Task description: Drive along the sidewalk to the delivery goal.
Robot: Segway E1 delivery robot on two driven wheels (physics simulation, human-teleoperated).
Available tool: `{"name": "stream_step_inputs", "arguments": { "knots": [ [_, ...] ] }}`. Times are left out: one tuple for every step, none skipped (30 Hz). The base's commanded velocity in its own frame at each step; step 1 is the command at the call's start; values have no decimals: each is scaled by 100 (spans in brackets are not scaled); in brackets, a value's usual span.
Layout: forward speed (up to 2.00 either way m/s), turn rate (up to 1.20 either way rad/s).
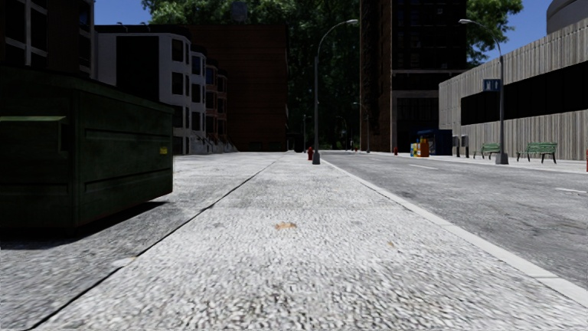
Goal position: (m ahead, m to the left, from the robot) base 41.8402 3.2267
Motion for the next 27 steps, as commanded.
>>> {"name": "stream_step_inputs", "arguments": {
  "knots": [
    [200,25],
    [200,25],
    [200,25],
    [200,25],
    [200,25],
    [200,25],
    [200,25],
    [200,25],
    [200,25],
    [200,25],
    [200,25],
    [200,25],
    [200,25],
    [200,25],
    [200,25],
    [200,25],
    [200,25],
    [200,25],
    [200,25],
    [200,25],
    [200,25],
    [200,25],
    [200,25],
    [200,25],
    [200,25],
    [200,23],
    [200,23]
  ]
}}
